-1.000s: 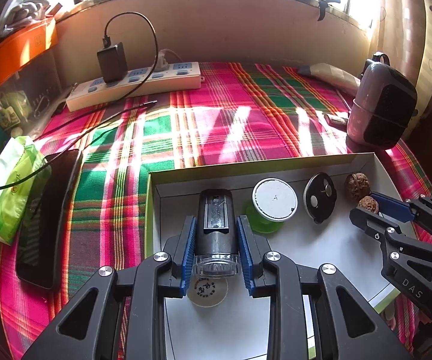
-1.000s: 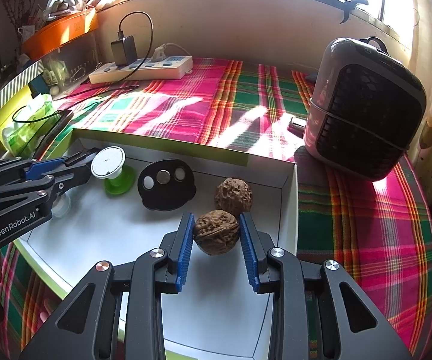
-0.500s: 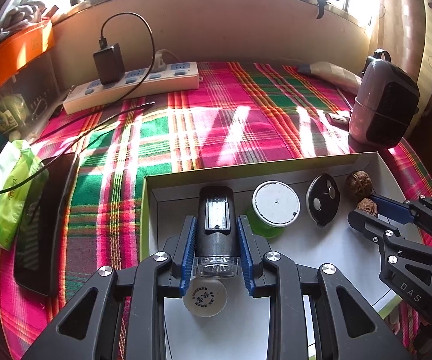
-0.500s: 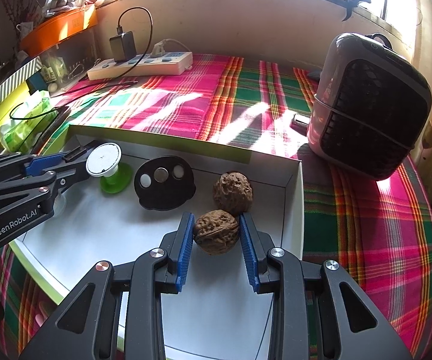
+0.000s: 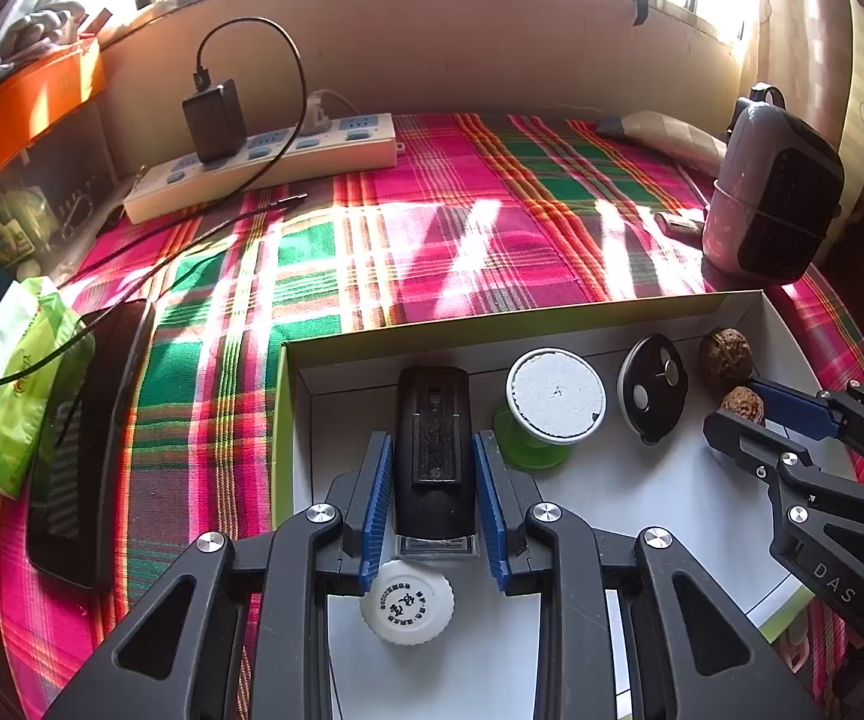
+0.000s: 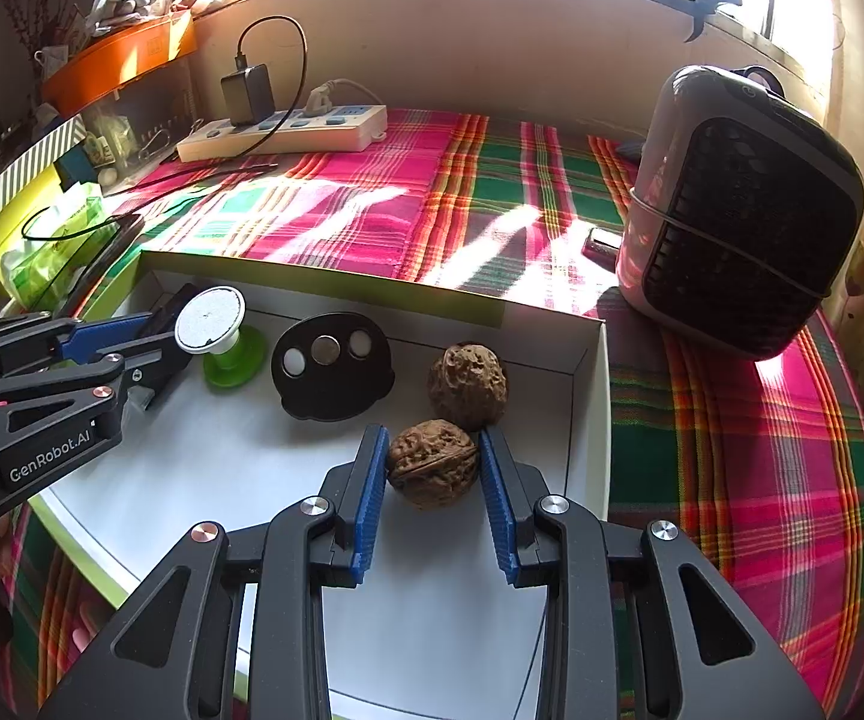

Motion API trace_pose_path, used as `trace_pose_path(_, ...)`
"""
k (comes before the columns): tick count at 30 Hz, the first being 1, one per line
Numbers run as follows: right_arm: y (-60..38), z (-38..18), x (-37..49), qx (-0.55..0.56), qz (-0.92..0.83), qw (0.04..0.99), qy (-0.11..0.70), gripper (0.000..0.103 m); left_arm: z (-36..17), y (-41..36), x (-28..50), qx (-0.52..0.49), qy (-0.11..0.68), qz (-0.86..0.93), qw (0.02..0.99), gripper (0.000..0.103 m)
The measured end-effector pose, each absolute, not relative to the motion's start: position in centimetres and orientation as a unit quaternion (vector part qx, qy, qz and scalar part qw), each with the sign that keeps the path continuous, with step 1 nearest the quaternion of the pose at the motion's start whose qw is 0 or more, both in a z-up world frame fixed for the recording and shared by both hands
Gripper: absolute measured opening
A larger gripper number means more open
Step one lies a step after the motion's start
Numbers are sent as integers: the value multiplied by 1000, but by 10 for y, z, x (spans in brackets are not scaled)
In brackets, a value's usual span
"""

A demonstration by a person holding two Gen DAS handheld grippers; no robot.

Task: Organize objects
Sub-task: 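Release the walnut with the right tool while the left tool releases the black device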

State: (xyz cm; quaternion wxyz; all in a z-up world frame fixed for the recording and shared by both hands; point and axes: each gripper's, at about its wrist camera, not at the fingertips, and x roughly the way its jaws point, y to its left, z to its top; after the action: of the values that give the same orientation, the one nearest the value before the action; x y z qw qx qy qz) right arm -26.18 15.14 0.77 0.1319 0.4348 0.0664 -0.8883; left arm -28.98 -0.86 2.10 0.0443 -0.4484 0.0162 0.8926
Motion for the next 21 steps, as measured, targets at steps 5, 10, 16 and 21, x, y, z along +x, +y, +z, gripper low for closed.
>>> trace_pose_path(5, 152, 8, -261, 436, -888, 131, 64, 32, 21, -8, -289, -449, 16, 892, 45, 26)
trace_pose_path(10, 153, 8, -261, 437, -888, 131, 59, 32, 22, -10, -287, -451, 14, 891, 46, 26)
trace_pose_path(16, 152, 10, -258, 437, -887, 137, 54, 41, 24, -10, -283, -449, 13, 892, 48, 28)
trace_pose_path(21, 151, 11, -255, 435, -889, 135, 54, 41, 27, -9, -279, -447, 13, 893, 50, 32)
